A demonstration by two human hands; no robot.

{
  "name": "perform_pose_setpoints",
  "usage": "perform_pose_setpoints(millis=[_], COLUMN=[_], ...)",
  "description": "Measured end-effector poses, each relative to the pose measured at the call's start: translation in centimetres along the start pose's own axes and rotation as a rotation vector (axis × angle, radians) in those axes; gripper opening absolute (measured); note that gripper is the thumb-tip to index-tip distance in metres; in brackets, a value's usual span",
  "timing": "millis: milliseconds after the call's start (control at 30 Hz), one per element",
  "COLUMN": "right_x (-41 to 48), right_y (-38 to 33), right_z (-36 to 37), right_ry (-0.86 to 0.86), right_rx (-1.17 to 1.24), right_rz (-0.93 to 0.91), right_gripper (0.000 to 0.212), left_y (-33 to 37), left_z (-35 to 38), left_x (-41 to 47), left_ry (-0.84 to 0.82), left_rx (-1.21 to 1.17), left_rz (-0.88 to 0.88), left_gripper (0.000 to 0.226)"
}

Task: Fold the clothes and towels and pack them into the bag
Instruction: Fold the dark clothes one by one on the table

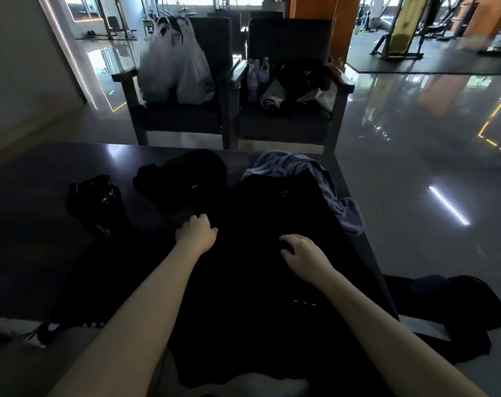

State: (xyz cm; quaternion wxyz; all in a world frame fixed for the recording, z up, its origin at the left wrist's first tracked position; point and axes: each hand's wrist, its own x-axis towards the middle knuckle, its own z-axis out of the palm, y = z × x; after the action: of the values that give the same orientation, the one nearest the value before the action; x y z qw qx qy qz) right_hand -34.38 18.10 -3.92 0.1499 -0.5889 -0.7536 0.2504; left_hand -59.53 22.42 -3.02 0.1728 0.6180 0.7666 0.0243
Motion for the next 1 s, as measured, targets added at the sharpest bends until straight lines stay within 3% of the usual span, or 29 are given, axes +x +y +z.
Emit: perform_pose_setpoints(millis=[167, 400, 433, 533, 633, 767, 833, 900, 1000], right_x=[4.0, 9.1, 9.6, 11.0, 12.4, 15.0, 16.1, 16.8, 16.7], right_y=[-0.5, -1.9, -2.2, -3.1, -4.4, -6.9, -7.8, -8.3, -7.9], right_z=[0.2, 1.2, 1.3, 1.6, 0.9, 0.1, 0.6, 0.9, 0.7], right_ry=[-0.008, -0.023, -0.019, 0.035, 0.036, -0.068, -0.135, -0.173, -0.082], right_rx=[-0.02, -0.033, -0.036, -0.019, -0.116, -0.285, -0.304, -0.418, -0.416], right_rz=[-0.008, -0.05, -0.054, -0.084, -0.192, -0.379, -0.417, -0.433, -0.434], right_gripper=[0.04, 0.04, 0.04, 0.044, 0.065, 0.084, 0.073, 0.048, 0.029], left_y=[-0.4, -1.2, -1.3, -1.3, -0.6, 0.6, 0.9, 0.9, 0.3], left_z=[-0.5, -0.3, -0.6, -1.7, -3.0, -4.2, -4.5, -4.7, -5.4], left_x=[3.3, 5.2, 5.2, 4.8, 3.8, 2.9, 2.9, 2.8, 2.6], left_ry=[-0.068, -0.121, -0.133, -0.184, -0.133, -0.025, -0.043, -0.075, -0.144], left_rx=[-0.163, -0.33, -0.368, -0.451, -0.517, -0.364, -0.315, -0.259, -0.155], left_rz=[-0.089, -0.061, -0.05, 0.083, 0.245, 0.441, 0.478, 0.477, 0.382], left_gripper=[0.05, 0.011, 0.017, 0.023, 0.014, 0.013, 0.022, 0.025, 0.031])
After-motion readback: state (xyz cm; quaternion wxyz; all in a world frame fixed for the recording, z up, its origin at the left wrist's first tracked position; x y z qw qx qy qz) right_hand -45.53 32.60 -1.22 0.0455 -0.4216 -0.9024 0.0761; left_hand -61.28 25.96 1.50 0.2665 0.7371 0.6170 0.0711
